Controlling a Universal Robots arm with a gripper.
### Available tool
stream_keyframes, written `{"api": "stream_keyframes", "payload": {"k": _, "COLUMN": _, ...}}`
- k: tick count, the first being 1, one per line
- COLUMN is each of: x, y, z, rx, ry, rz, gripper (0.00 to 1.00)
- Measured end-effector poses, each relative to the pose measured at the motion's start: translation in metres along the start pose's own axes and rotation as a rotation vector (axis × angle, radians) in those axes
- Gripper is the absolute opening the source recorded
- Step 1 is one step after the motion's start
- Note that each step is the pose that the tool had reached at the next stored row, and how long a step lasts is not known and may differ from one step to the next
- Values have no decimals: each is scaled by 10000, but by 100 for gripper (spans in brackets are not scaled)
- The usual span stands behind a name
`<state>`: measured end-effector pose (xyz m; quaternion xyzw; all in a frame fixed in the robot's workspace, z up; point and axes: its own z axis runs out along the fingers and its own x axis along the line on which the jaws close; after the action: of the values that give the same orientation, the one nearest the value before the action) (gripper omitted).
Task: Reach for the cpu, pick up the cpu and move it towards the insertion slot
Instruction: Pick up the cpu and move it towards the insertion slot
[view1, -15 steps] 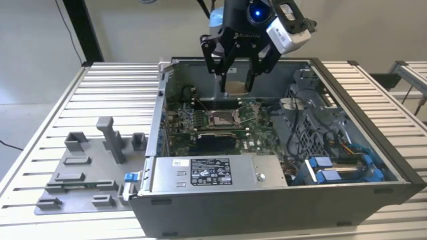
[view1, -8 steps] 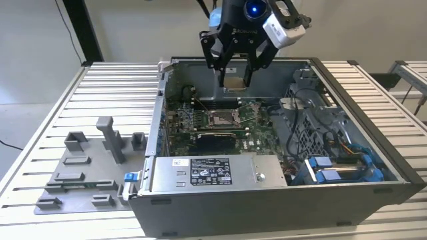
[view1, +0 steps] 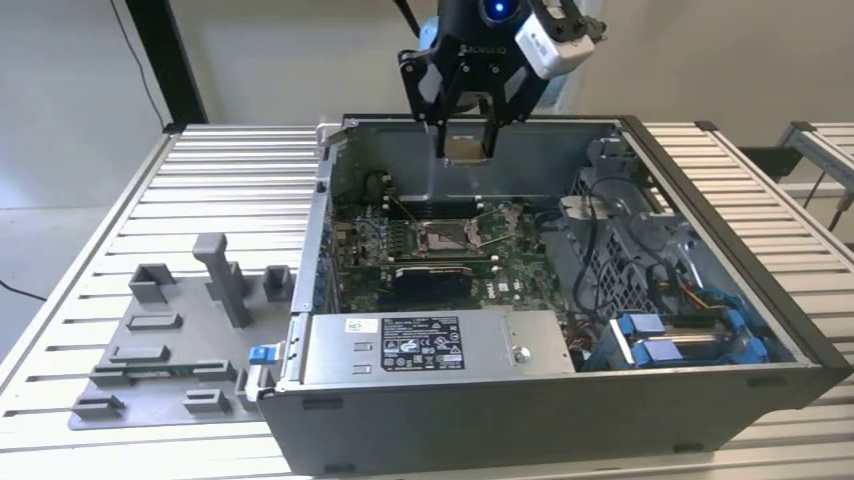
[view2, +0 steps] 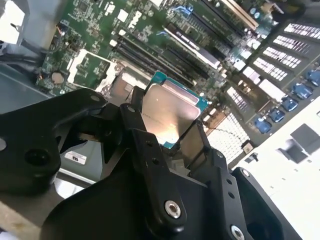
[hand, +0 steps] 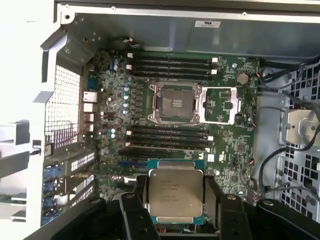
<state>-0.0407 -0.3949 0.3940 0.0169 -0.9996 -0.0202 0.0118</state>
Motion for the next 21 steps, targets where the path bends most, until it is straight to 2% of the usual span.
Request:
{"api": "stream_keyframes", "payload": {"k": 7, "x": -27, "y": 239, "z": 38, "rx": 0, "ry": -12, "rz": -1, "gripper": 0}}
{"api": "stream_keyframes", "payload": {"k": 15, "x": -69, "y": 469, "z": 94, "rx": 0, "ry": -15, "rz": -1, "gripper": 0}}
{"api": "stream_keyframes", "payload": {"k": 21, "x": -107, "y": 591, "z": 129, "rx": 0, "ry": -19, "rz": 4, "gripper": 0}}
